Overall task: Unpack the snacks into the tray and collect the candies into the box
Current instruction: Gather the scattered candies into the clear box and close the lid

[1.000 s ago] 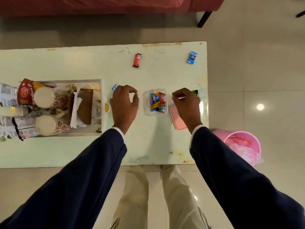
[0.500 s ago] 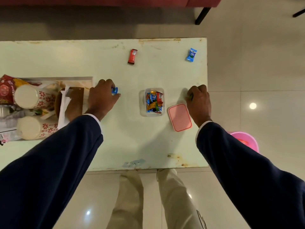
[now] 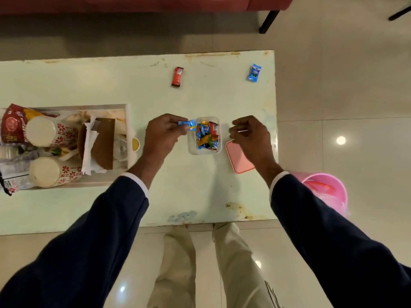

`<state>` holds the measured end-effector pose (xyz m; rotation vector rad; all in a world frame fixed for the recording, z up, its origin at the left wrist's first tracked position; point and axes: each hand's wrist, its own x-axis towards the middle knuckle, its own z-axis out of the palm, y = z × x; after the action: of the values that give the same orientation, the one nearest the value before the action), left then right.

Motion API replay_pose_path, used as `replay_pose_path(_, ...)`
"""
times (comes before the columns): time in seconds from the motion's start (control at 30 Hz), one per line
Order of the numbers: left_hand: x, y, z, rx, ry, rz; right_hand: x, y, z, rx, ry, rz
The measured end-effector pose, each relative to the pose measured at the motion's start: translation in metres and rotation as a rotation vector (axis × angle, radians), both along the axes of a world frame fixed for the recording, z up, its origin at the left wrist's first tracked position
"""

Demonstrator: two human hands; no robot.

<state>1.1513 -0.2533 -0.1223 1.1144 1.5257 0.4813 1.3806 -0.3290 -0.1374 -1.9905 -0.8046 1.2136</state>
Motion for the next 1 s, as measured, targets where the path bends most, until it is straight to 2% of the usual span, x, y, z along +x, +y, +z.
replay_pose_path(0.17,0.021,-0.02,-0.001,-0.038,0.057,-0.068,-0.04,-0.008,0.015,0.112,-0.002,-0.011)
replay_pose_path(0.27,0.026,-0.022,-0.004,-0.008,0.054,-0.057,-0.054,-0.006,0.016,0.133,0.057,-0.042)
replay_pose_path(0.37,0.024,-0.019,-0.005,0.062,0.09,-0.065,-0.053,-0.002,0.016,0.121,0.021,-0.022)
replay_pose_path(0.53,0.012,0.008,-0.003,0.161,0.214,-0.11,-0.016,0.009,0.016,0.169,-0.158,-0.03)
replay_pose_path(0.73,0.015,0.089,-0.016,0.171,0.438,-0.329,0.037,0.074,-0.016,0.175,-0.44,0.069)
replay_pose_path(0.93,0.034,0.144,-0.055,0.236,0.537,-0.288,0.051,0.126,-0.056,0.03,-0.686,0.133)
replay_pose_path(1.0,0.037,0.149,-0.065,0.255,0.612,-0.348,0.052,0.129,-0.063,-0.002,-0.766,0.201)
